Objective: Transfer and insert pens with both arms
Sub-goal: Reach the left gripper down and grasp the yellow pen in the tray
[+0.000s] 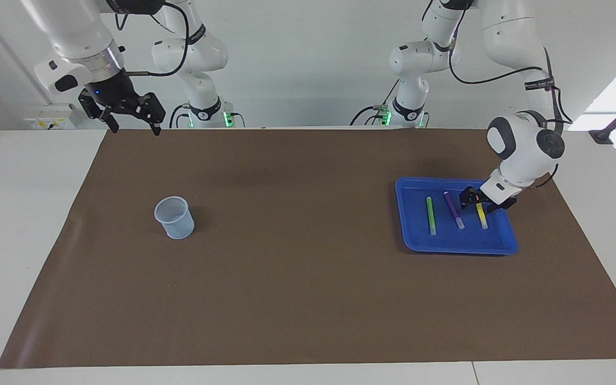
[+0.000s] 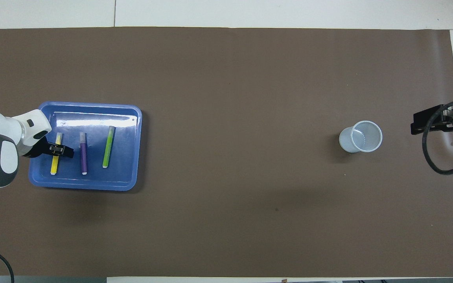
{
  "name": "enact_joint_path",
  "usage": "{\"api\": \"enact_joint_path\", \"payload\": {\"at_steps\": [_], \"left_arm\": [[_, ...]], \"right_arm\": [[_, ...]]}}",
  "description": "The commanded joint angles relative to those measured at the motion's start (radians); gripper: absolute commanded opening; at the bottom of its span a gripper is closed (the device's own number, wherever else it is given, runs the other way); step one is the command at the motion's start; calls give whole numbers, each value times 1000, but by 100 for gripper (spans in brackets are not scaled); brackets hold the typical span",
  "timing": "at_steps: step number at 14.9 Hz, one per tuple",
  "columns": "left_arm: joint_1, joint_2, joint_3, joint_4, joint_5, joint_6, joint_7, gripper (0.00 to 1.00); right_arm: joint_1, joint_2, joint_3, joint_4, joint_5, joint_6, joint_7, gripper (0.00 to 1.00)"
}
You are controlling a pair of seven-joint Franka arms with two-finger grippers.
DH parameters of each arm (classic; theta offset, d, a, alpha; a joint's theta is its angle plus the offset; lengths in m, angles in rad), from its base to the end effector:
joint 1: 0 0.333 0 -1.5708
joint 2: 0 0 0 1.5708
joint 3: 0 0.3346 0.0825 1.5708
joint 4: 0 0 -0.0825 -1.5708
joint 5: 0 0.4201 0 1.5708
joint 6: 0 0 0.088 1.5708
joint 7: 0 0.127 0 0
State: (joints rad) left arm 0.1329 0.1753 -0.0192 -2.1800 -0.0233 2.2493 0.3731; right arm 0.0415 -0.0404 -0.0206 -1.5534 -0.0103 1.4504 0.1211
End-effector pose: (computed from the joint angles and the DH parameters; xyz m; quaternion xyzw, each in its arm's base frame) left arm 0.5657 0.0636 0.2741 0.9911 -0.1214 -0.0489 0.0228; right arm 0.5633 0.0101 0.6450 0.9982 -0.0505 -0.0309 0.0069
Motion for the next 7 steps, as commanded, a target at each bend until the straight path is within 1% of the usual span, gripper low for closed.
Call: {"api": "enact_joint_path", "payload": {"at_steps": [1, 2, 4, 6, 7], "left_arm": [[8, 4, 1, -6, -7, 23, 17, 50], [10, 4, 1, -6, -7, 23, 17, 44], [10, 4, 2, -6, -7, 24, 17, 26], [10, 4, 2, -3, -7, 26, 15, 1], [10, 7, 2, 3, -7, 21, 12, 0]], "right_arm": [[-15, -16, 5, -19, 12, -7, -25, 100], [-15, -16, 5, -19, 12, -7, -26, 100], [-15, -16, 5, -19, 12, -7, -26, 100], [-15, -16, 5, -19, 12, -7, -25, 100], [-15, -16, 5, -19, 12, -7, -26, 100]]}}
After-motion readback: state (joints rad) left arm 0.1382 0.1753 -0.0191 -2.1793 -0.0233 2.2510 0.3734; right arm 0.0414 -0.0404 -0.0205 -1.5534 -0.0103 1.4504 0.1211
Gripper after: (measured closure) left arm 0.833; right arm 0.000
